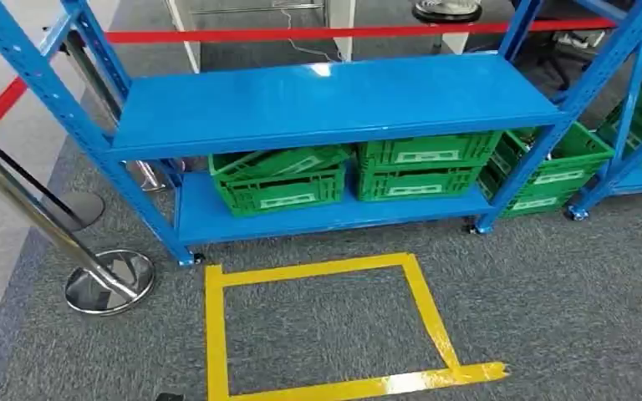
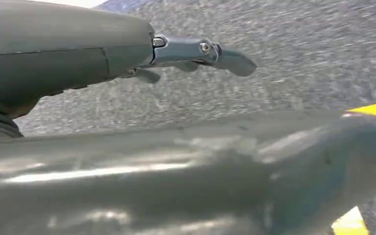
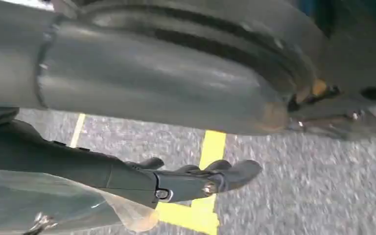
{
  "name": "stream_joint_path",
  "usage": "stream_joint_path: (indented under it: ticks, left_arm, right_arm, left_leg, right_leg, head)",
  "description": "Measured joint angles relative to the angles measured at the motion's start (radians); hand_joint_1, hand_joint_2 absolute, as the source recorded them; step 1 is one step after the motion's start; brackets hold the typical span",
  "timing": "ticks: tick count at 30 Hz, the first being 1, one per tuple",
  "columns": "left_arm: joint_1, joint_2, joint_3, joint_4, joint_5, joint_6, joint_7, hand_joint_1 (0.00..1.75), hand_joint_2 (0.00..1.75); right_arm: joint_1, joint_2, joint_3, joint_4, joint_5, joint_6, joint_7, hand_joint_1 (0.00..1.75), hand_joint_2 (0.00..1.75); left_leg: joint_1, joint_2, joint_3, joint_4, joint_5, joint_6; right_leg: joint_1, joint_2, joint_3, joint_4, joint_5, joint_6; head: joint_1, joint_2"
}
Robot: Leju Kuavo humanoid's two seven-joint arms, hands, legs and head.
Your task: Take the parts from the cabinet and place them on the table.
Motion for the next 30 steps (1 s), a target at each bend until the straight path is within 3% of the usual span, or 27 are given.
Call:
stream_joint_path:
  ticks: [2, 4, 5, 7, 8, 9, 10, 11, 13, 14, 15, 16, 18, 20, 23, 24, 25, 28, 29, 30]
  left_arm:
    - [0.0, 0.0, 0.0, 0.0, 0.0, 0.0, 0.0, 0.0, 0.0]
    - [0.0, 0.001, 0.0, 0.0, 0.0, 0.0, 0.0, 0.0, 0.0]
    - [-0.001, 0.001, 0.0, 0.0, 0.0, 0.0, 0.0, 0.0, 0.0]
    - [-0.002, 0.002, 0.0, 0.0, 0.0, 0.0, 0.0, 0.0, 0.0]
    - [-0.001, 0.002, 0.0, 0.0, 0.0, 0.0, 0.0, 0.0, 0.0]
    - [0.001, 0.002, 0.0, 0.0, 0.0, -0.001, 0.0, 0.0, 0.0]
    - [0.003, 0.002, 0.0, 0.0, 0.001, -0.001, 0.0, 0.0, 0.0]
    - [0.004, 0.002, 0.0, 0.0, 0.001, -0.001, 0.0, 0.0, 0.0]
    - [0.005, 0.003, 0.001, 0.0, 0.001, -0.001, 0.0, 0.0, 0.0]
    - [0.004, 0.007, 0.002, 0.0, 0.001, -0.001, 0.0, 0.0, 0.0]
    - [0.003, 0.005, 0.003, 0.0, 0.0, 0.0, 0.0, 0.0, 0.0]
    - [0.005, 0.005, 0.003, 0.0, 0.0, -0.001, 0.0, 0.0, 0.0]
    - [0.008, 0.006, 0.006, 0.001, 0.001, -0.001, 0.0, 0.0, 0.0]
    - [0.003, 0.008, 0.008, 0.0, 0.001, -0.001, 0.0, 0.0, 0.0]
    - [-0.001, 0.004, 0.009, 0.001, 0.001, -0.003, 0.0, 0.0, 0.0]
    - [0.0, 0.003, 0.009, 0.001, 0.001, -0.003, 0.0, 0.0, 0.0]
    - [0.002, 0.003, 0.01, 0.001, 0.001, -0.003, 0.0, 0.0, 0.0]
    - [0.004, 0.003, 0.011, 0.001, 0.001, -0.003, 0.0, 0.0, 0.0]
    - [0.003, 0.004, 0.012, 0.001, 0.001, -0.003, 0.0, 0.0, 0.0]
    - [0.0, 0.003, 0.013, 0.001, 0.001, -0.003, 0.0, 0.0, 0.0]
  right_arm:
    - [0.006, 0.0, 0.0, 0.0, 0.0, 0.0, 0.002, 0.0, 0.0]
    - [0.005, 0.0, 0.0, 0.0, 0.0, -0.001, 0.002, 0.0, 0.0]
    - [0.003, 0.0, 0.0, 0.0, 0.0, 0.0, 0.002, 0.0, 0.0]
    - [0.001, 0.0, 0.0, 0.0, -0.001, 0.002, 0.002, 0.0, 0.0]
    - [0.002, 0.0, 0.0, 0.0, -0.002, 0.003, 0.004, 0.0, 0.0]
    - [0.004, 0.0, 0.0, 0.0, -0.003, 0.003, 0.005, 0.0, 0.0]
    - [0.004, 0.0, -0.001, 0.0, -0.004, 0.002, 0.005, 0.0, 0.0]
    - [0.004, 0.0, -0.001, 0.0, -0.004, 0.003, 0.006, 0.0, 0.0]
    - [0.003, 0.0, -0.001, 0.0, -0.006, 0.003, 0.006, 0.0, 0.0]
    - [0.003, 0.002, -0.001, 0.002, -0.007, 0.004, 0.006, 0.0, 0.0]
    - [0.002, 0.001, -0.001, 0.002, -0.008, 0.004, 0.006, 0.0, 0.0]
    - [0.001, 0.002, -0.001, 0.002, -0.008, 0.004, 0.007, 0.0, 0.0]
    - [0.0, 0.003, -0.001, 0.002, -0.008, 0.004, 0.007, 0.0, 0.0]
    - [-0.005, 0.003, -0.001, 0.002, -0.009, 0.004, 0.007, 0.0, 0.0]
    - [-0.008, 0.003, -0.001, 0.002, -0.009, 0.004, 0.008, 0.0, 0.0]
    - [-0.005, 0.003, -0.001, 0.002, -0.009, 0.004, 0.01, 0.0, 0.0]
    - [-0.002, 0.002, -0.002, 0.002, -0.009, 0.004, 0.01, 0.0, 0.0]
    - [0.003, 0.002, -0.002, 0.002, -0.009, 0.004, 0.009, 0.0, 0.0]
    - [0.003, 0.002, -0.002, 0.004, -0.009, 0.005, 0.009, 0.0, 0.0]
    - [0.0, 0.002, -0.002, 0.005, -0.009, 0.005, 0.009, 0.0, 0.0]
  left_leg:
    - [0.0, 0.0, 0.016, 0.001, 0.006, -0.011]
    - [0.001, 0.004, -0.01, 0.06, 0.009, -0.019]
    - [0.002, 0.005, -0.043, 0.12, -0.001, -0.024]
    - [0.003, 0.006, -0.127, 0.252, -0.071, -0.033]
    - [0.003, 0.006, -0.162, 0.294, -0.101, -0.035]
    - [0.003, 0.006, -0.177, 0.297, -0.1, -0.034]
    - [0.003, 0.006, -0.177, 0.267, -0.069, -0.031]
    - [0.003, 0.006, -0.165, 0.209, -0.018, -0.025]
    - [-0.006, 0.009, -0.129, 0.051, 0.113, 0.002]
    - [-0.015, 0.012, -0.131, 0.066, 0.073, 0.009]
    - [-0.018, 0.012, -0.128, 0.029, 0.058, 0.014]
    - [-0.023, 0.012, -0.116, 0.026, 0.086, 0.017]
    - [-0.019, 0.01, -0.097, 0.009, 0.084, 0.028]
    - [-0.01, 0.01, -0.074, -0.003, 0.085, 0.032]
    - [-0.008, 0.01, -0.068, -0.004, 0.071, 0.039]
    - [-0.006, 0.009, -0.061, -0.003, 0.065, 0.037]
    - [-0.004, 0.008, -0.05, -0.003, 0.057, 0.034]
    - [0.003, 0.004, -0.011, -0.003, 0.024, 0.018]
    - [0.001, 0.005, -0.006, 0.0, 0.016, 0.01]
    - [-0.001, 0.004, -0.012, 0.002, 0.014, 0.006]
  right_leg:
    - [0.0, 0.002, 0.0, -0.007, 0.01, -0.013]
    - [-0.007, 0.0, 0.026, -0.021, 0.007, -0.023]
    - [-0.006, 0.0, 0.035, -0.027, 0.002, -0.028]
    - [-0.006, -0.001, 0.049, -0.03, -0.011, -0.03]
    - [-0.006, 0.0, 0.059, -0.03, -0.019, -0.031]
    - [-0.005, 0.001, 0.069, -0.03, -0.027, -0.032]
    - [-0.003, 0.002, 0.081, -0.03, -0.035, -0.032]
    - [-0.001, 0.003, 0.093, -0.03, -0.043, -0.031]
    - [0.002, 0.001, 0.102, -0.033, -0.061, -0.029]
    - [0.004, 0.001, 0.124, -0.033, -0.066, -0.023]
    - [-0.001, 0.001, 0.118, -0.035, -0.07, -0.015]
    - [-0.002, -0.002, 0.114, -0.04, -0.074, -0.01]
    - [-0.001, -0.003, 0.142, -0.023, -0.065, 0.003]
    - [-0.002, 0.001, 0.113, 0.028, -0.098, 0.008]
    - [-0.005, 0.001, -0.029, 0.236, -0.181, 0.024]
    - [-0.005, 0.001, -0.059, 0.263, -0.18, 0.028]
    - [-0.007, 0.001, -0.066, 0.246, -0.149, 0.032]
    - [-0.014, 0.0, -0.003, 0.022, 0.025, 0.04]
    - [-0.01, 0.002, -0.007, 0.012, 0.01, 0.039]
    - [-0.007, 0.0, 0.001, -0.011, -0.021, 0.016]
  head:
    - [0.0, 0.0]
    - [-0.002, 0.0]
    - [-0.007, 0.0]
    - [-0.006, 0.0]
    - [-0.007, 0.0]
    - [-0.005, 0.0]
    - [-0.006, 0.0]
    - [-0.007, 0.0]
    - [-0.006, 0.0]
    - [0.002, 0.0]
    - [-0.002, 0.0]
    - [-0.006, 0.0]
    - [-0.005, 0.0]
    - [0.003, 0.0]
    - [0.004, 0.0]
    - [0.005, 0.0]
    - [0.004, 0.0]
    - [0.005, 0.0]
    - [0.008, 0.0]
    - [0.013, 0.0]
